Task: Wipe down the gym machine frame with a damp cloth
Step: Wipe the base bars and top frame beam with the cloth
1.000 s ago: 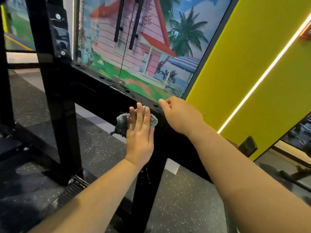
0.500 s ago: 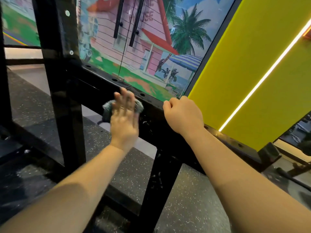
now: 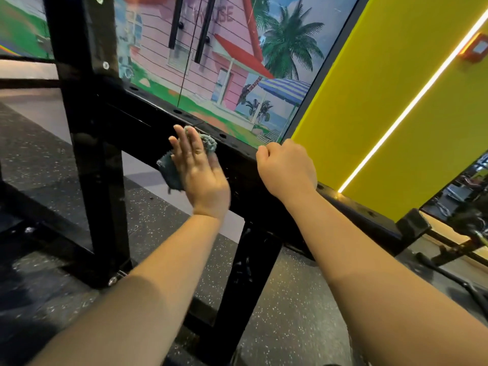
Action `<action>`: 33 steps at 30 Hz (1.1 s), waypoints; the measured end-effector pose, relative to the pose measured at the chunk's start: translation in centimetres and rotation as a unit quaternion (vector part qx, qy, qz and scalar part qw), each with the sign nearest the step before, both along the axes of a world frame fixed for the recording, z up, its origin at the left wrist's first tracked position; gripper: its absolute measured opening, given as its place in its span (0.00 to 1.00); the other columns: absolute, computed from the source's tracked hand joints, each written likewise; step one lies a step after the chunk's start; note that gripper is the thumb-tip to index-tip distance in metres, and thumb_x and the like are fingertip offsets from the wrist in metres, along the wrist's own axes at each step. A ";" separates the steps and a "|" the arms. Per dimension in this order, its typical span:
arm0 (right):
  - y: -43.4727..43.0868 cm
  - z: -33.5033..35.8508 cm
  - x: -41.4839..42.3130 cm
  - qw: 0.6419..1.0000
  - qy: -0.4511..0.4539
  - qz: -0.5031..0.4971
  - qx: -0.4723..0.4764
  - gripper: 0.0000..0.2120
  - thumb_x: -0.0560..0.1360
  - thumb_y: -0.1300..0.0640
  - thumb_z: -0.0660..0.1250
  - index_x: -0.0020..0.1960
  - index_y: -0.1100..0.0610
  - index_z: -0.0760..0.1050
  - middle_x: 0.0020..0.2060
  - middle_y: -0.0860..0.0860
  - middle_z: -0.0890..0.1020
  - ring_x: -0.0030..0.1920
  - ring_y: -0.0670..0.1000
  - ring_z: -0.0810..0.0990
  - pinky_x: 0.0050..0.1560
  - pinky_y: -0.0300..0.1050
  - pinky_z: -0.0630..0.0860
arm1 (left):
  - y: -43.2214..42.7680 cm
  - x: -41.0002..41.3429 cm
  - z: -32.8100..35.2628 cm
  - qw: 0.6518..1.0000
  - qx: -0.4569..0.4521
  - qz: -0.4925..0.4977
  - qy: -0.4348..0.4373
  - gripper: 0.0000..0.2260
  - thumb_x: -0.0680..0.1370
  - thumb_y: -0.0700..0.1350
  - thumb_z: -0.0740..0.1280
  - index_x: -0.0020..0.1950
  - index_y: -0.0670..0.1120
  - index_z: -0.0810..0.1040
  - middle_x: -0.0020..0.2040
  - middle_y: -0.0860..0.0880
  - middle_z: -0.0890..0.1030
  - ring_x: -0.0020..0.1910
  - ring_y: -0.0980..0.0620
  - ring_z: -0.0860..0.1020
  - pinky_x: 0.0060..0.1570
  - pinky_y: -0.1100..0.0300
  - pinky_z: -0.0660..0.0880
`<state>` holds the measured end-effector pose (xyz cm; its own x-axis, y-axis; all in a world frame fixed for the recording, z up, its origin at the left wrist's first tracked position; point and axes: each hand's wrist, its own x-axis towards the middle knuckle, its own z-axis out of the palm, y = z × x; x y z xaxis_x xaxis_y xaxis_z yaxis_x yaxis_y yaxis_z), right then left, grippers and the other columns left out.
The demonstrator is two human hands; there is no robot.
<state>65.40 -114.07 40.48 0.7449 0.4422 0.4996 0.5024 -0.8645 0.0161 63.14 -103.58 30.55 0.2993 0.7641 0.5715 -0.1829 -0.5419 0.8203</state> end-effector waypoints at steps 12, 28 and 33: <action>0.1 -0.2 -0.1 1.000 -0.001 -0.011 -0.006 0.18 0.82 0.51 0.50 0.40 0.57 0.72 0.40 0.54 0.70 0.45 0.57 0.71 0.39 0.47 0.64 | 2.1 -0.1 0.4 0.998 -0.055 0.032 -0.001 0.24 0.82 0.47 0.48 0.77 0.42 0.49 0.77 0.43 0.48 0.76 0.47 0.43 0.74 0.54 0.42; 0.0 -0.3 0.3 1.000 -0.021 0.007 -0.002 0.20 0.81 0.52 0.52 0.33 0.57 0.66 0.36 0.54 0.70 0.42 0.58 0.72 0.35 0.47 0.63 | 1.9 -0.7 -3.9 0.991 0.131 -0.015 0.025 0.24 0.83 0.51 0.46 0.77 0.44 0.48 0.76 0.45 0.50 0.75 0.54 0.40 0.73 0.63 0.39; -0.1 -0.4 -0.1 1.000 -0.022 0.001 -0.015 0.19 0.82 0.51 0.51 0.38 0.58 0.72 0.39 0.55 0.72 0.43 0.57 0.71 0.38 0.47 0.66 | 15.0 -0.1 0.3 0.969 -0.232 0.066 0.058 0.23 0.83 0.45 0.49 0.78 0.45 0.49 0.78 0.45 0.49 0.76 0.43 0.50 0.72 0.47 0.51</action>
<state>65.34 -114.18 40.10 0.7217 0.4589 0.5183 0.5030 -0.8620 0.0629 63.09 -88.56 30.86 0.2235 0.9665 0.1262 -0.0302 -0.1226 0.9920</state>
